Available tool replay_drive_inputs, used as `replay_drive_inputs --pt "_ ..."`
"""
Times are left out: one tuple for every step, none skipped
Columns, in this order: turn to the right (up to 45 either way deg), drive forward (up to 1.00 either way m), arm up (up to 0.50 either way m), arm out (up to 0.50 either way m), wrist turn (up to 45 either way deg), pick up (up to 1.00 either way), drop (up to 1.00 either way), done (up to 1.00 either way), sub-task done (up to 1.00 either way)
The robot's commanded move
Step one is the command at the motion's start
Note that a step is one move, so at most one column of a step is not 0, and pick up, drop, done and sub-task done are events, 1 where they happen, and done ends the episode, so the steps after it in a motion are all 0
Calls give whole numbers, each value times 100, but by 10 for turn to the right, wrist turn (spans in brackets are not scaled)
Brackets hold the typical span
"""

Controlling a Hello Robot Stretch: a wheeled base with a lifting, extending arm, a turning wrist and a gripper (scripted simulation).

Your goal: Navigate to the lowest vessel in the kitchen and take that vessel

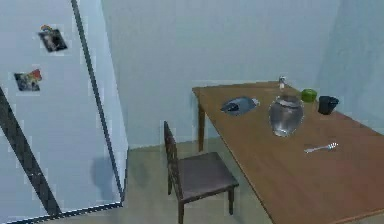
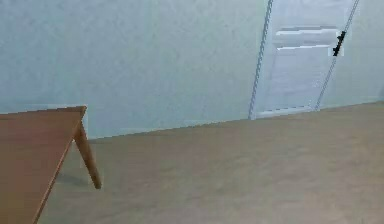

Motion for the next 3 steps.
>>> replay_drive_inputs --pt "-450 0 0 0 0 0 0 0 0" --pt "-150 0 0 0 0 0 0 0 0" --pt "450 0 0 0 0 0 0 0 0"
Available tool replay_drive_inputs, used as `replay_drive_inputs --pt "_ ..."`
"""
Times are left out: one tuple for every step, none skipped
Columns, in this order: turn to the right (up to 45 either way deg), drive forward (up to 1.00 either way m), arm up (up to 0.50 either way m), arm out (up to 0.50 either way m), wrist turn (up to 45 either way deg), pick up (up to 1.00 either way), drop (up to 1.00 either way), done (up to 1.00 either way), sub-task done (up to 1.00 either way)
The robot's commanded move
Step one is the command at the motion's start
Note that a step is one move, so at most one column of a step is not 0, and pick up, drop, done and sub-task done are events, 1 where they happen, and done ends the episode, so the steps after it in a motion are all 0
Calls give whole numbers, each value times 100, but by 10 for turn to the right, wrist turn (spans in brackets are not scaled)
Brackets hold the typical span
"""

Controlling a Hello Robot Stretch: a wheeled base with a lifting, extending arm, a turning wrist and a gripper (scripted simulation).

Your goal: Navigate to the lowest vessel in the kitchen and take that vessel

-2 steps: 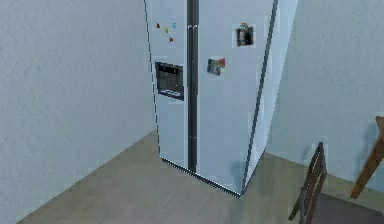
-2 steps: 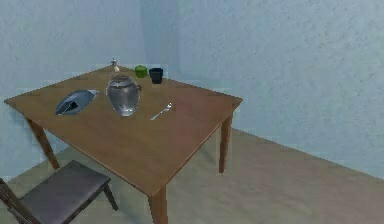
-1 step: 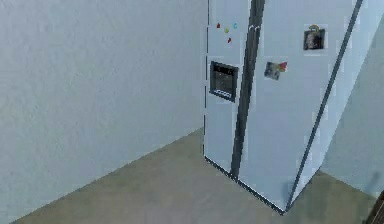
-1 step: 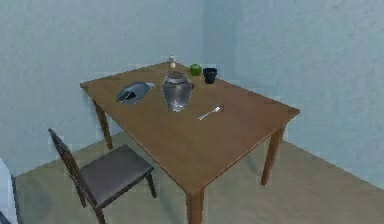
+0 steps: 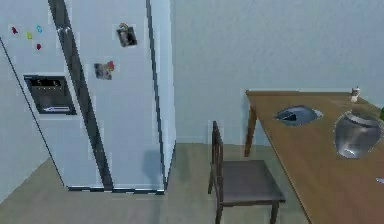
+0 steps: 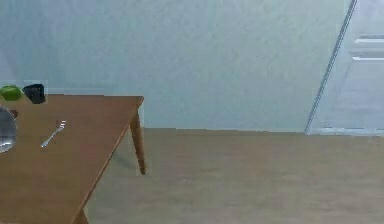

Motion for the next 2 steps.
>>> replay_drive_inputs --pt "450 0 0 0 0 0 0 0 0" --pt "330 0 0 0 0 0 0 0 0"
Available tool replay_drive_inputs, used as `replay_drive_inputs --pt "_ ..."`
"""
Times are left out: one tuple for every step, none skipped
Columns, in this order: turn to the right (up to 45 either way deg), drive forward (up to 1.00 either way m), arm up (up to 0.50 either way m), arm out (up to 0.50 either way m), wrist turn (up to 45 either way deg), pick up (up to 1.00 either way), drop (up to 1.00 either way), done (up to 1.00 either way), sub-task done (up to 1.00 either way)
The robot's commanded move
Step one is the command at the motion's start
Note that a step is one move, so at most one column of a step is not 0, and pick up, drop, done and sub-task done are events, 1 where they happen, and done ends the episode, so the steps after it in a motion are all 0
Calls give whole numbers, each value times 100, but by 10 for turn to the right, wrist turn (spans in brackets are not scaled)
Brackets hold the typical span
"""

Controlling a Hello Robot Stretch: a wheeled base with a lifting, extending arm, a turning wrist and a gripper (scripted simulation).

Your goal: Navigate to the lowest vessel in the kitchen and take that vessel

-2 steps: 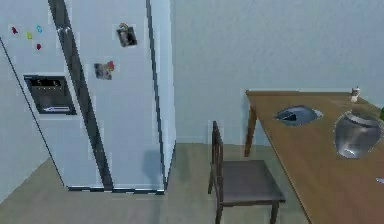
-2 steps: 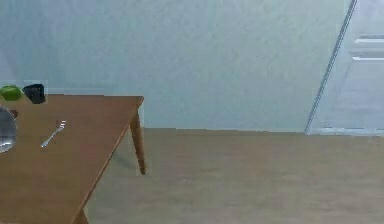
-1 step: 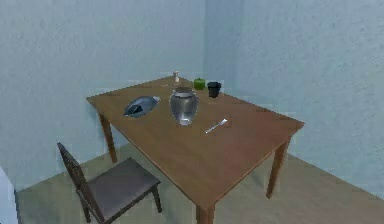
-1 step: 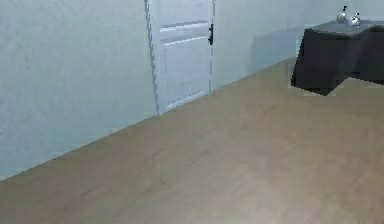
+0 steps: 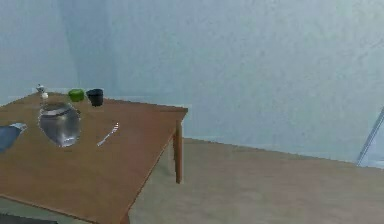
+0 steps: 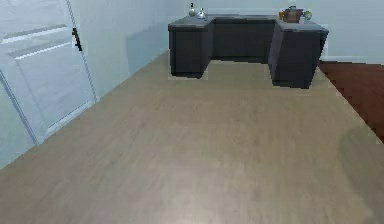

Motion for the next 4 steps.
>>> replay_drive_inputs --pt "0 50 0 0 0 0 0 0 0" --pt "-450 0 0 0 0 0 0 0 0" --pt "-450 0 0 0 0 0 0 0 0" --pt "-450 0 0 0 0 0 0 0 0"
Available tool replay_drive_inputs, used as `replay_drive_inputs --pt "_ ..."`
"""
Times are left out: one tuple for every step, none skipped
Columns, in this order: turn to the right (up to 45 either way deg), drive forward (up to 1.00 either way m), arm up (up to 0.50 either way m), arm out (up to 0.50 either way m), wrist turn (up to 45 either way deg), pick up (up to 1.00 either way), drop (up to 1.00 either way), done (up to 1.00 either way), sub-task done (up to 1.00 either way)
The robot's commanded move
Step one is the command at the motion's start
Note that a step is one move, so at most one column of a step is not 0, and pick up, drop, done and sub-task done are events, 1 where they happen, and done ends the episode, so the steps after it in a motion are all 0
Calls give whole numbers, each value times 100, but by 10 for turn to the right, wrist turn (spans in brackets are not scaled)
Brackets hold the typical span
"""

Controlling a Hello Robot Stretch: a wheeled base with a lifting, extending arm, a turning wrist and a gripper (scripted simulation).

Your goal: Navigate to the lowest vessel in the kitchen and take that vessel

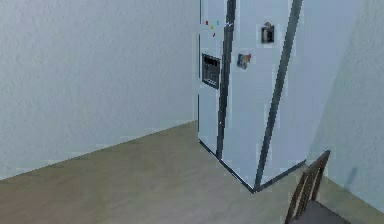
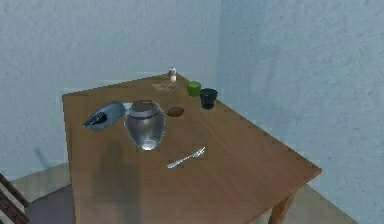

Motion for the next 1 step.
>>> replay_drive_inputs --pt "-90 0 0 0 0 0 0 0 0"
